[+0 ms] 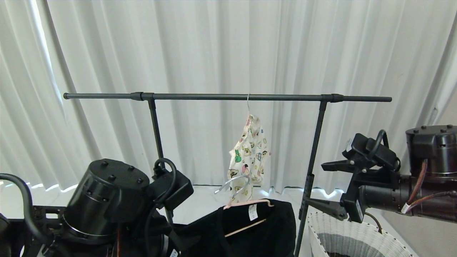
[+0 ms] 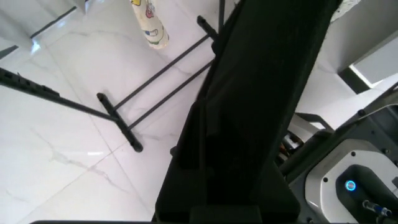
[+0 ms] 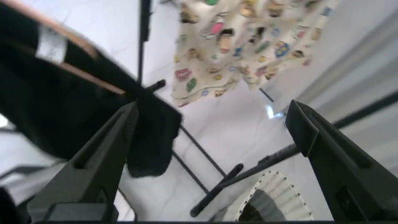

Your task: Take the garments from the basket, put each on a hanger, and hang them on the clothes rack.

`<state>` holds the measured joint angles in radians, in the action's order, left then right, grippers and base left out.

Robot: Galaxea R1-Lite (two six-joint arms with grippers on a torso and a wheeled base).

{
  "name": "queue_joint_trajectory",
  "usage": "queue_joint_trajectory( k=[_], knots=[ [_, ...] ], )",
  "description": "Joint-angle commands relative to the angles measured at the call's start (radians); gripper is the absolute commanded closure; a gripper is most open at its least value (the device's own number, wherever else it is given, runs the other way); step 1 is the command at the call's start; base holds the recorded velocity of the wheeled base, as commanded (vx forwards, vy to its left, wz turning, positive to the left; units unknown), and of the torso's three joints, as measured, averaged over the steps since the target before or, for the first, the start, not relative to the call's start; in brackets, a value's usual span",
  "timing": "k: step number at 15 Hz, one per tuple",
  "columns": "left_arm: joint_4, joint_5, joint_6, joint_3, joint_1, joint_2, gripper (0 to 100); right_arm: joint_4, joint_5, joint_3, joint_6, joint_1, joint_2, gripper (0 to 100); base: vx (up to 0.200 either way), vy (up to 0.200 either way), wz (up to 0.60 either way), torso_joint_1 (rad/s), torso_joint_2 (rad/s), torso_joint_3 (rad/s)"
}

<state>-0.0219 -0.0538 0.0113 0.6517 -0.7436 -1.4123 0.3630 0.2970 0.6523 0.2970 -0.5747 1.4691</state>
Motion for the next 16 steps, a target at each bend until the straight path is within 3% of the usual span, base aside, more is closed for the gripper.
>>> queue_joint_trajectory(
  k=[1,3,6,10,16],
  knots=[
    [0.002,-0.006,-0.002,-0.015,-0.039,0.035,100,-0.079,0.024,0.024,0.045,-0.114,-0.027,0,0.000,0.000,0.00,0.000,0.00,0.000],
    [0.005,-0.012,-0.002,-0.035,-0.091,0.079,100,-0.168,0.042,0.078,0.114,-0.228,-0.009,0,0.000,0.000,0.00,0.000,0.00,0.000],
    [0.004,-0.063,-0.004,-0.050,-0.131,0.125,100,-0.203,0.080,0.119,0.235,-0.294,0.068,0,0.000,0.000,0.00,0.000,0.00,0.000],
    [0.004,-0.063,-0.005,-0.049,-0.184,0.136,100,-0.309,0.086,0.197,0.234,-0.329,0.112,0,0.000,0.000,0.00,0.000,0.00,0.000],
    [0.005,-0.060,-0.005,-0.047,-0.197,0.138,100,-0.384,0.082,0.208,0.223,-0.329,0.117,0,0.000,0.000,0.00,0.000,0.00,0.000]
  ],
)
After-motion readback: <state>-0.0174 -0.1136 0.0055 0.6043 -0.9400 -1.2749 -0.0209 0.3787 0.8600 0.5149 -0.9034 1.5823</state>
